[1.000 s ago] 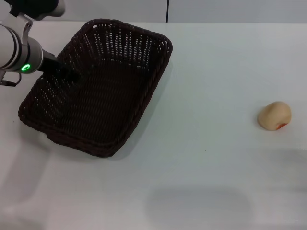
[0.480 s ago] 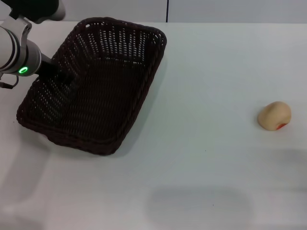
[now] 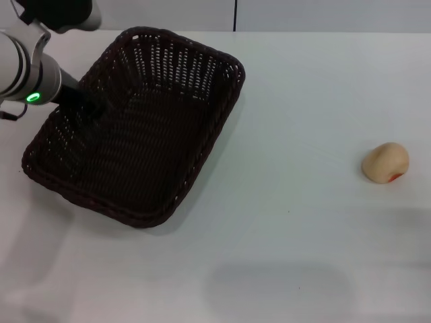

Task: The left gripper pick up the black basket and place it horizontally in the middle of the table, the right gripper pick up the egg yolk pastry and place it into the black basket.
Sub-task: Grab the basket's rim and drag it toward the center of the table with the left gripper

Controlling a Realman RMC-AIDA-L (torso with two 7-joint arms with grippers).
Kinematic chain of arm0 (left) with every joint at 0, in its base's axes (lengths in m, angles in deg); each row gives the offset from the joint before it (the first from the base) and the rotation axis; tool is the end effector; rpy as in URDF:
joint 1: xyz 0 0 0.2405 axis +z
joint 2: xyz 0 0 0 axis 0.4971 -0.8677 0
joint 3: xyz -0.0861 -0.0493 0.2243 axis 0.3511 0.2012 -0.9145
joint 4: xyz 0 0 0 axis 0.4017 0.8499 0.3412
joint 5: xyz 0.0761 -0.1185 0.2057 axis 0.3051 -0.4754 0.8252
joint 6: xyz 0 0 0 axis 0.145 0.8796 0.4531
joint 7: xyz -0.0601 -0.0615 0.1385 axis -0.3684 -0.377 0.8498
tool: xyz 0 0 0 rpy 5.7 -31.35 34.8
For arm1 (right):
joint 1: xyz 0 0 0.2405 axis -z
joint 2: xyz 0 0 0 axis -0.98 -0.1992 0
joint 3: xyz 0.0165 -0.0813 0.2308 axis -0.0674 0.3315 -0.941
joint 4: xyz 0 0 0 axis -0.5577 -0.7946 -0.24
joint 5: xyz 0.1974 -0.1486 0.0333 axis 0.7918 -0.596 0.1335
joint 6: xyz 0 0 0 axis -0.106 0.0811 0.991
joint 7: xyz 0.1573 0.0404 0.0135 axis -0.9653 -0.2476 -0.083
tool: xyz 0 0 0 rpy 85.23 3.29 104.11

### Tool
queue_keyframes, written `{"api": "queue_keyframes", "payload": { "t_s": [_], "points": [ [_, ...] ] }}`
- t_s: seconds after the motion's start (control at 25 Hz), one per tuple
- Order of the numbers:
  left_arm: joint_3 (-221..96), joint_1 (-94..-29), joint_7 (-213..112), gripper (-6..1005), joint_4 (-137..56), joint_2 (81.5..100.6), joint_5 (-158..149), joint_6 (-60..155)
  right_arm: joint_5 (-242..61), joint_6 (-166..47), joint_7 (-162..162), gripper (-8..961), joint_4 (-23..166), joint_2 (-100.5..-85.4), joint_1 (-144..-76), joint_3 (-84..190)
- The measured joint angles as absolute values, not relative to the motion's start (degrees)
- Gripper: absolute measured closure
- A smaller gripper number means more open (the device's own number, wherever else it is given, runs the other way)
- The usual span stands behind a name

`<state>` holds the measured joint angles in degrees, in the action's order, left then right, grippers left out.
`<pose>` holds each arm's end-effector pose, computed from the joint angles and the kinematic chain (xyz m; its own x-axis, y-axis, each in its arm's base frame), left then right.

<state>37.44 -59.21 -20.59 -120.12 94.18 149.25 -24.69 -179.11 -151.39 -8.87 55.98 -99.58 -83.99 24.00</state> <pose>-0.2011 0.4409 0.0176 0.8078 0.5767 -0.1218 0.2889 -0.5675 -0.7711 0.3672 0.2109 0.0015 0.5770 0.3278 -0.7481 -0.7925 0.0031 -0.6099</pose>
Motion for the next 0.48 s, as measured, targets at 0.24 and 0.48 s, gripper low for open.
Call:
{"api": "queue_keyframes", "payload": {
  "t_s": [0.24, 0.48],
  "points": [
    [37.4, -59.1, -15.2, 613, -126.2, 94.25, 145.7, -28.7, -179.1, -151.5, -8.9, 135, 55.9, -99.58, -84.1, 24.1],
    [37.4, -60.1, -7.5, 680, -128.1, 94.31, 137.6, -29.9, -179.1, -152.3, -8.9, 136, 55.9, -99.58, -84.0, 24.6]
  ]
}}
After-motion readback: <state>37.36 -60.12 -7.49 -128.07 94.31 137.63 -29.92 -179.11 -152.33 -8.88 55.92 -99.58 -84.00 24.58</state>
